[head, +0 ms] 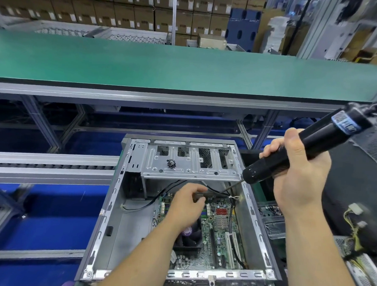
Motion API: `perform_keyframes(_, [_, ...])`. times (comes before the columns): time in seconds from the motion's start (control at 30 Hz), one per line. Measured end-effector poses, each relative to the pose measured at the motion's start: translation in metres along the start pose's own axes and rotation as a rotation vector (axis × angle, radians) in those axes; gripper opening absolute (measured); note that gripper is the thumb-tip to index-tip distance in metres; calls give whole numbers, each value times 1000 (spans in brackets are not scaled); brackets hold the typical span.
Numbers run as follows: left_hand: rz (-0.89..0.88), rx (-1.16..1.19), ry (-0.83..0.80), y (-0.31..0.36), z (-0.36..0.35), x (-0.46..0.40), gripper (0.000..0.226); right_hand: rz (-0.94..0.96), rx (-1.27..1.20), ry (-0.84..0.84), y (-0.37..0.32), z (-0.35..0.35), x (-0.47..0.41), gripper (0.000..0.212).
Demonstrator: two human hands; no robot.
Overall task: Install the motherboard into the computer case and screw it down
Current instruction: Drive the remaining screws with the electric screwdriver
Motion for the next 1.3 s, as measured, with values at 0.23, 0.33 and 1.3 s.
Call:
perform_keyframes(0.23, [-608,-614,-385,23,-35,21,35,22,79,7,-10,-5,-3,34])
perform_keyframes(0.33, [-496,-895,-404,16,-31,16,36,22,117,14,-13,-5,-7,41])
perform_keyframes(1.3, [-232,-891,-604,-16,-38,9,34,-135,566,-52,78,13,14,46])
Point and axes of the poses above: each hand's wrist, its own x-axis away from the middle knuckle, its own z-axis out of the back of the hand, y = z × x, the point moved 2 cm from there along -x, towards the middle knuckle
